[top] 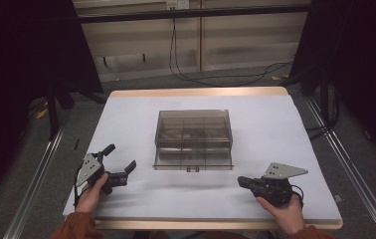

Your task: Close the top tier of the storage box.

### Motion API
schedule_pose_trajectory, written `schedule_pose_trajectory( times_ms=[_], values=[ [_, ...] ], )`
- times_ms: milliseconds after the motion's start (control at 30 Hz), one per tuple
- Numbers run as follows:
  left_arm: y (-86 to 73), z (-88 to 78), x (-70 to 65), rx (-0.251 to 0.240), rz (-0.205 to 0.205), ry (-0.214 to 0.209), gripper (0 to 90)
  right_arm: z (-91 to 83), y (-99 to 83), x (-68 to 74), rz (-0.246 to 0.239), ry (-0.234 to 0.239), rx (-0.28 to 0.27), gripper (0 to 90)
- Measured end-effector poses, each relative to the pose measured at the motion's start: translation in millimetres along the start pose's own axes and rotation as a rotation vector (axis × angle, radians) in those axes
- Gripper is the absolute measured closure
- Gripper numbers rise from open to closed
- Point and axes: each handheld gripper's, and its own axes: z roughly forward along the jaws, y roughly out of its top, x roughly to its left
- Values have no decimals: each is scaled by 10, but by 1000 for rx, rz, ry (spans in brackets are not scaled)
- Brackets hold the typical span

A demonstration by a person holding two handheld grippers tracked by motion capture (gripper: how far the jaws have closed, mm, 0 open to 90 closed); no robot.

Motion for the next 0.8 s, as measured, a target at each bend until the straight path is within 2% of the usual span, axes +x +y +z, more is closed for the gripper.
schedule_pose_trajectory(
  times_ms=[367,600,700,767,800],
  values=[
    [1,-2,0,4,8,-1,0,106,24,113,-21,41,11,900],
    [1,0,-3,2,0,8,0,208,73,202,-50,62,21,900],
    [-1,-3,1,1,-1,-1,0,276,101,269,-59,86,25,900],
    [-1,0,3,-3,-5,-7,0,304,109,291,-66,93,29,900],
    [-6,0,-5,-22,-23,-1,0,351,123,326,-77,105,34,900]
  ],
)
